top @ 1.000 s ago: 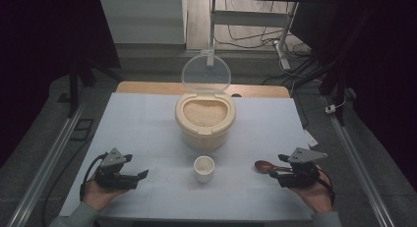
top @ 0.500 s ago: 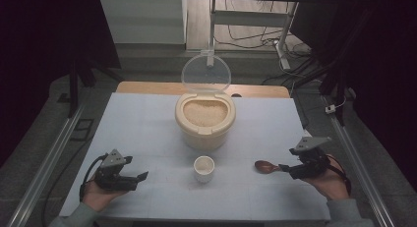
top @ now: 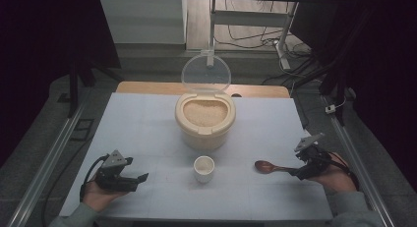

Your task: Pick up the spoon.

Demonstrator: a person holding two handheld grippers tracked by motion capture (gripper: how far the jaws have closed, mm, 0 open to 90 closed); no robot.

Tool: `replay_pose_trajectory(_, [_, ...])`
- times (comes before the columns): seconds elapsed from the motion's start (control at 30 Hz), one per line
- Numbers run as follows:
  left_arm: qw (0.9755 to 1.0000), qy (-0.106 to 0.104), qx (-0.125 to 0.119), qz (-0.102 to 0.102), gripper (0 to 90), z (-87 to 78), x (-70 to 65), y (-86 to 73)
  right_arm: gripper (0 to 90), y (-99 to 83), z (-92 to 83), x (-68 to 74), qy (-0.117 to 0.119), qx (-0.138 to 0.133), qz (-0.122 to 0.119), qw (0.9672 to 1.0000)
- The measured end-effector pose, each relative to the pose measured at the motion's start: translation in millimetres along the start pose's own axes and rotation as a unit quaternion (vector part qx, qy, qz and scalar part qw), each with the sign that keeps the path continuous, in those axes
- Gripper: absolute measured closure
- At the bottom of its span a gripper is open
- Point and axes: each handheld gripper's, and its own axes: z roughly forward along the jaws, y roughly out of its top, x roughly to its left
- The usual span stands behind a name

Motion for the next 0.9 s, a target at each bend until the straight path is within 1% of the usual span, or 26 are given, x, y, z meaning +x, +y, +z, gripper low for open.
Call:
replay_pose_trajectory(0.03, [1.0000, 0.000, 0.000, 0.000, 15.7, 0.2, -0.3, 0.0, 30.0, -0.8, 2.7, -1.4, 0.000, 0.002, -0.003, 1.0000])
replay_pose_trajectory(0.1, [1.0000, -0.001, 0.001, 0.001, 15.7, 0.7, -0.5, 0.0, 31.1, -1.9, 6.9, -2.4, 0.010, 0.012, -0.002, 0.9999])
replay_pose_trajectory(0.13, [1.0000, -0.001, 0.001, 0.001, 15.7, 0.7, -0.5, 0.0, 31.8, -2.4, 9.2, -3.8, 0.008, 0.015, -0.010, 0.9998])
replay_pose_trajectory(0.17, [1.0000, -0.001, 0.002, 0.001, 15.7, 0.9, -0.6, -0.1, 32.2, -2.8, 10.7, -3.7, 0.013, 0.021, -0.007, 0.9997])
replay_pose_trajectory(0.2, [1.0000, -0.002, 0.003, 0.001, 15.7, 1.5, -0.7, -0.1, 32.6, -3.2, 12.6, -4.2, 0.015, 0.021, -0.008, 0.9996])
replay_pose_trajectory(0.3, [1.0000, -0.002, 0.005, 0.002, 15.6, 2.0, -0.9, -0.2, 33.1, -4.2, 17.2, -5.2, 0.019, 0.026, -0.009, 0.9994])
replay_pose_trajectory(0.33, [1.0000, -0.002, 0.005, 0.002, 15.6, 2.0, -0.9, -0.2, 33.1, -4.5, 18.8, -5.7, 0.017, 0.030, -0.011, 0.9994])
replay_pose_trajectory(0.43, [1.0000, -0.001, 0.006, 0.003, 15.6, 2.4, -1.1, -0.3, 35.2, -5.8, 23.0, -8.4, 0.020, 0.038, -0.012, 0.9990])
replay_pose_trajectory(0.53, [1.0000, -0.001, 0.008, 0.002, 15.4, 2.8, -0.6, -0.8, 38.4, -7.2, 25.6, -10.6, 0.022, 0.039, -0.014, 0.9989])
replay_pose_trajectory(0.6, [1.0000, -0.001, 0.008, 0.002, 15.3, 3.1, -0.4, -0.9, 42.6, -7.7, 27.2, -11.2, 0.022, 0.040, -0.019, 0.9988])
replay_pose_trajectory(0.63, [1.0000, -0.001, 0.009, 0.001, 15.3, 3.4, -0.1, -1.1, 44.5, -7.8, 28.1, -11.6, 0.026, 0.042, -0.022, 0.9985])
replay_pose_trajectory(0.73, [1.0000, -0.001, 0.009, 0.002, 15.2, 3.4, -0.1, -1.2, 48.6, -7.1, 31.4, -11.4, 0.033, 0.048, -0.029, 0.9979])
replay_pose_trajectory(0.8, [1.0000, -0.001, 0.009, 0.000, 15.2, 3.4, -0.3, -2.1, 49.8, -5.8, 33.0, -11.0, 0.034, 0.050, -0.034, 0.9976])
replay_pose_trajectory(0.83, [1.0000, -0.001, 0.009, 0.000, 15.1, 3.4, -0.3, -2.1, 53.2, -5.1, 32.9, -11.0, 0.035, 0.047, -0.035, 0.9976])
replay_pose_trajectory(0.9, [0.9999, -0.004, 0.011, -0.001, 15.1, 4.1, 0.0, -3.0, 57.9, -3.4, 33.7, -10.1, 0.042, 0.050, -0.046, 0.9968])
